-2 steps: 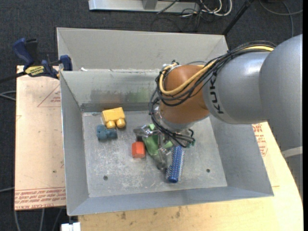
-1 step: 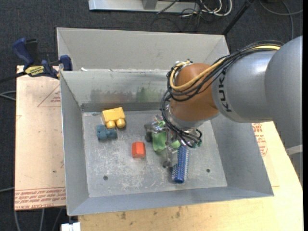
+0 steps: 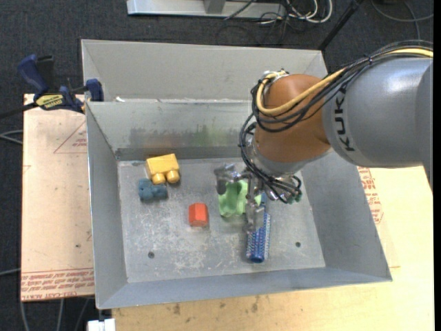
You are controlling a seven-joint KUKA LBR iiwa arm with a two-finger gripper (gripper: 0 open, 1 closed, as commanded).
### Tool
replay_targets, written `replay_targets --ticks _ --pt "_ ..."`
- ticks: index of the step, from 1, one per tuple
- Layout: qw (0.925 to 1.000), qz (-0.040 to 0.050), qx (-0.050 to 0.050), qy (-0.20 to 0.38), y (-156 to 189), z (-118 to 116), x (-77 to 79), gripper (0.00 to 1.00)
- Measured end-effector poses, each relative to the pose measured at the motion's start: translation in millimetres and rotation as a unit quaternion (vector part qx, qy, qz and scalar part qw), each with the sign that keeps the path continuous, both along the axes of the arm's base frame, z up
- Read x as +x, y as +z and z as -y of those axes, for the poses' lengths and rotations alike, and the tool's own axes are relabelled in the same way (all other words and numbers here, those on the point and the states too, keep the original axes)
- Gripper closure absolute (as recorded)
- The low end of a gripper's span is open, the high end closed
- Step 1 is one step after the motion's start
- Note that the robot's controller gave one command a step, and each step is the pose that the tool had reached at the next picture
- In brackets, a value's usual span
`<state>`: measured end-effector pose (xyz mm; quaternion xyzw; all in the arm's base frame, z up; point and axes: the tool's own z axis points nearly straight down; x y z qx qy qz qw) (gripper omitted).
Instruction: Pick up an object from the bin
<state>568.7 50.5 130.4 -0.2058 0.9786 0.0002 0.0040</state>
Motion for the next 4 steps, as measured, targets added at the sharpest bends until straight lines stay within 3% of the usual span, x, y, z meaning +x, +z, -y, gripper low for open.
replay_targets --ticks 1,2,3,4 --pt "0.9977 -0.0015 0.000 0.068 6.1 0.5 6.6 0.00" --pt "0.9584 -0.0018 -0.001 0.285 -27.5 -6.4 42.4 0.00" --pt "0.9586 -0.0022 -0.001 0.285 -26.9 -6.2 42.3 1.00" --pt "0.9620 0.0031 -0.002 0.273 73.5 -11.5 60.2 1.00"
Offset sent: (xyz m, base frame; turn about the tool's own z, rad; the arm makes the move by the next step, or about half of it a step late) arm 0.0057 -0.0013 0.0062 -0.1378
